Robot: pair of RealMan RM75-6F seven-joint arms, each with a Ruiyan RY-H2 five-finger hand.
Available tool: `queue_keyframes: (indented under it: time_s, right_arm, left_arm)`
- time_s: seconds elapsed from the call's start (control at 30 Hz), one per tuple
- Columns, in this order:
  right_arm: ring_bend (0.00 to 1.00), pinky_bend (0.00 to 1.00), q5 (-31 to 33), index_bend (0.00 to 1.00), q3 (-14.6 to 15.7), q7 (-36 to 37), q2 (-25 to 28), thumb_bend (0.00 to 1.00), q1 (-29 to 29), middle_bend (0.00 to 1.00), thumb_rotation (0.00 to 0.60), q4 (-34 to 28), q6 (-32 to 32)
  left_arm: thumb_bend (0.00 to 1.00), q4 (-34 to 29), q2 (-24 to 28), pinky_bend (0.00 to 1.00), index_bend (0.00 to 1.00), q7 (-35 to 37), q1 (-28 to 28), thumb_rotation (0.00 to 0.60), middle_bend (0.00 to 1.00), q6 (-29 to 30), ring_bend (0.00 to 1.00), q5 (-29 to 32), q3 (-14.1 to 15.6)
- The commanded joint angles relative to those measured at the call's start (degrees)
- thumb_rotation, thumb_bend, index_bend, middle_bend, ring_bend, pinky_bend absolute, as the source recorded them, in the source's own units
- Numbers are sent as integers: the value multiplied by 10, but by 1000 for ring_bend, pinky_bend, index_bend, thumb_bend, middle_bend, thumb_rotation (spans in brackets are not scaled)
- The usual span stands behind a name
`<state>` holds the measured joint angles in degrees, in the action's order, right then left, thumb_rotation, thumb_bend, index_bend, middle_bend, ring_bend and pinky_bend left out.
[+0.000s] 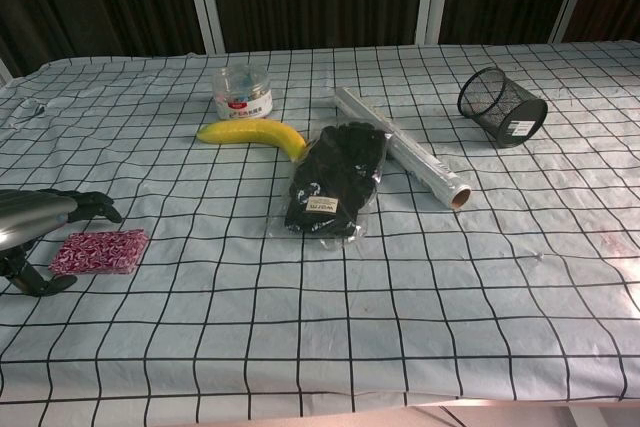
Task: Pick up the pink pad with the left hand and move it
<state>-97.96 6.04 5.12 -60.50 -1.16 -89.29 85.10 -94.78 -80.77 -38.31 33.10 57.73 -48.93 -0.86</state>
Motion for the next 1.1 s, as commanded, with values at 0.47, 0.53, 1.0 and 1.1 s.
queue_keyframes:
  time_s: [0.47,0.53,1.0,1.1]
  right_arm:
    - [0,0,0,0,3,-8,-1,198,-6,0,600,-5,-14]
    - [0,0,-1,0,3,-9,-1,198,-6,0,600,-5,-13]
    - [0,0,3,0,3,-9,-1,198,-5,0,600,-5,-12]
    - [0,0,2,0,3,-9,-1,199,-5,0,600,-5,-12]
  left_arm:
    - [377,19,-8,0,284,18,3,600,0,6,0,-11,7]
    - [377,21,-10,0,297,20,3,600,0,6,0,-11,8]
    - [378,16,-2,0,433,42,-4,600,0,25,0,-44,9]
    - [378,11,4,0,436,46,-5,600,0,29,0,-48,7]
